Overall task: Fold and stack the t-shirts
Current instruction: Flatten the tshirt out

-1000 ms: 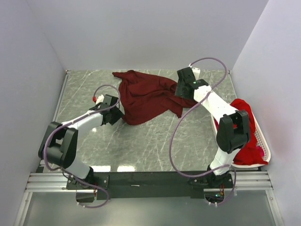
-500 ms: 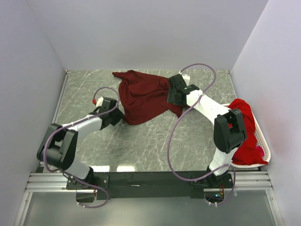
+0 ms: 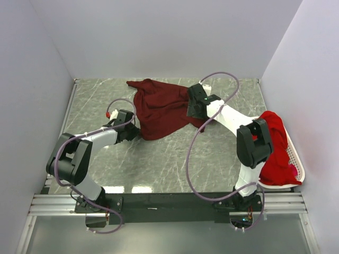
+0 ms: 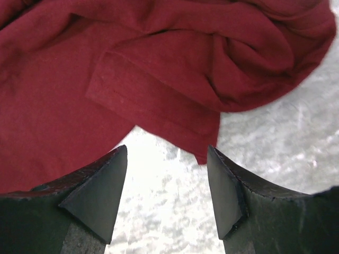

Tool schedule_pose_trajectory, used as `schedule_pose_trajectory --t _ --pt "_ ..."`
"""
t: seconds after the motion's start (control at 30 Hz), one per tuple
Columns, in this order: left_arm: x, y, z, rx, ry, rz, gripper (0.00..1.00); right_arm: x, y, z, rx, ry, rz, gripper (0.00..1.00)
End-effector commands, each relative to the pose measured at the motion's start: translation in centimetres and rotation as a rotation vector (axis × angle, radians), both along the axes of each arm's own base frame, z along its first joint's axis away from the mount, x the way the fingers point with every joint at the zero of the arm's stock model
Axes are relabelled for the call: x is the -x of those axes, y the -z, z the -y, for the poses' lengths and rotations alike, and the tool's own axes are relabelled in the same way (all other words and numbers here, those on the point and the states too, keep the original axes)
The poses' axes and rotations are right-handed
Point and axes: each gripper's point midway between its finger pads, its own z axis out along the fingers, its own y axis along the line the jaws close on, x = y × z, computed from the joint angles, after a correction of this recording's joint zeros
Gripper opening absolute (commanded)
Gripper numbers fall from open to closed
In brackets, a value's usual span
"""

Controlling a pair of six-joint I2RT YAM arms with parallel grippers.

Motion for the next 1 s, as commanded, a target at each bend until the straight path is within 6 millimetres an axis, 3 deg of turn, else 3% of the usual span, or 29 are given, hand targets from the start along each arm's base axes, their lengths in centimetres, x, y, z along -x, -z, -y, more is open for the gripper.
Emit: schedule_pose_trajectory --t 0.0,0.23,0.43,0.97 --pt "-1.9 -2.0 0.9 0.032 -0.011 0.062 0.26 -1.5 0.1 -1.5 -0.006 -0.025 0.013 0.68" --pt "-1.6 -1.4 0.6 0.019 -0.014 0.045 0.01 -3.3 1.5 -4.0 0.023 -0.082 -0.007 0.68" --pt "-1.1 -1.9 -0.3 -0.008 -0.034 0.055 0.01 -4.7 2.3 -5.5 0.054 -0.064 -0.006 0.68" --pt "0.2 -3.6 -2.3 -0.011 -0.065 0.086 0.01 -6.2 3.4 -0.3 0.076 0.200 0.015 0.62"
